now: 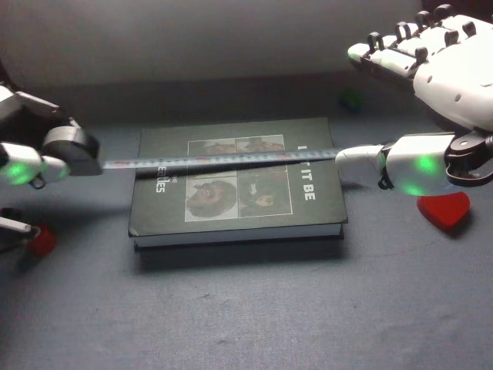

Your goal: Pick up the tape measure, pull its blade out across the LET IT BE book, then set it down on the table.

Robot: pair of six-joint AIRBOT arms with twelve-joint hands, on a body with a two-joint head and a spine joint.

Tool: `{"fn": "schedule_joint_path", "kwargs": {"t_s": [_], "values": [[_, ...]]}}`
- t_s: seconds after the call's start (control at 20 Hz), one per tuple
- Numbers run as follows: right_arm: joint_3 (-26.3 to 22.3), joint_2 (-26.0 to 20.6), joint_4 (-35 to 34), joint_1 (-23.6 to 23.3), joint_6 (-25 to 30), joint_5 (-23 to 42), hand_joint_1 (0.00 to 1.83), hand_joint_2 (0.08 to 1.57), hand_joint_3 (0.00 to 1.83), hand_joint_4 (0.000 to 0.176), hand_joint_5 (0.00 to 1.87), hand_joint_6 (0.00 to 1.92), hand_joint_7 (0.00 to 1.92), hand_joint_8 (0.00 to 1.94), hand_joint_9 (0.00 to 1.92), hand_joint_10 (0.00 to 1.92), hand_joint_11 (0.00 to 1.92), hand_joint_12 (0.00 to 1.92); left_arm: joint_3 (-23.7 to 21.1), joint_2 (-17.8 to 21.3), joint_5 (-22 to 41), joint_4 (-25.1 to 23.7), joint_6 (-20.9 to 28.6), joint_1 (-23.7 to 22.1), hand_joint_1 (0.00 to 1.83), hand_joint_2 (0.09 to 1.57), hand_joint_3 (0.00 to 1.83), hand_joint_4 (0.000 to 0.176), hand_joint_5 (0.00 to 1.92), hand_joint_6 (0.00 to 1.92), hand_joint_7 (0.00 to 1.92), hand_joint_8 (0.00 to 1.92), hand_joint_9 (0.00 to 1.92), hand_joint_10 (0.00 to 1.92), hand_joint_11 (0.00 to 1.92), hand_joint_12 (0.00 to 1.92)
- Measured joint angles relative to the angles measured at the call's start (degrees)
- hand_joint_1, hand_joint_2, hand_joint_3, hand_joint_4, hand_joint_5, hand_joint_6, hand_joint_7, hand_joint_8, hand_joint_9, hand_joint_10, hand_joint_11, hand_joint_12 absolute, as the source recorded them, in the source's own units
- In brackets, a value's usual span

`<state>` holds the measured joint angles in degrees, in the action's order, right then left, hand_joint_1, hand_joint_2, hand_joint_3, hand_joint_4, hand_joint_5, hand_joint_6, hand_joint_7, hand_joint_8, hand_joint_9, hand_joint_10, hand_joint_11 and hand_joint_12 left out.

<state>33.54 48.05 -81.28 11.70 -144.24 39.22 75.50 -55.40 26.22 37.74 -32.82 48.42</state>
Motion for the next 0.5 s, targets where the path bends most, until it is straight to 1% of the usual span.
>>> {"fn": "schedule_joint_path", "kwargs": {"t_s": [0.15,0.25,0.3,0.4,0.5], "values": [[0.0,0.0,0.1,0.0,0.0,-0.1,0.06,1.07,0.00,0.055,0.03,0.00,0.08,0.00,0.06,0.00,0.00,0.55,-3.5,1.7,-1.0,1.9,-4.3,-2.9,1.36,1.17,0.00,0.000,0.88,0.99,0.81,1.24,0.81,1.44,0.79,1.35],[0.0,0.0,0.1,0.0,0.0,-0.1,0.06,1.07,0.00,0.055,0.03,0.00,0.08,0.00,0.05,0.00,0.00,0.55,-5.5,4.2,-2.3,2.5,-7.1,-5.5,1.36,1.17,0.00,0.000,0.88,1.00,0.81,1.23,0.82,1.43,0.79,1.35],[0.0,0.0,0.1,0.0,0.0,-0.1,0.06,1.07,0.00,0.055,0.03,0.00,0.08,0.00,0.05,0.00,0.00,0.55,-5.9,4.9,-2.3,2.8,-7.7,-6.1,1.36,1.17,0.00,0.000,0.88,1.00,0.81,1.23,0.82,1.43,0.79,1.35],[0.0,0.0,0.2,0.0,0.0,-0.3,0.06,1.07,0.00,0.055,0.02,0.00,0.09,0.00,0.06,0.00,0.00,0.62,-7.9,7.2,-2.3,4.4,-9.5,-7.7,1.36,1.17,0.00,0.000,0.89,0.99,0.80,1.24,0.82,1.44,0.79,1.34],[0.0,0.0,0.3,0.0,0.0,-0.3,0.06,1.07,0.00,0.055,0.02,0.00,0.08,0.00,0.06,0.00,0.00,0.63,-9.9,9.0,-3.3,5.4,-10.6,-8.4,1.36,1.17,0.00,0.000,0.89,0.98,0.80,1.24,0.81,1.44,0.79,1.34]]}}
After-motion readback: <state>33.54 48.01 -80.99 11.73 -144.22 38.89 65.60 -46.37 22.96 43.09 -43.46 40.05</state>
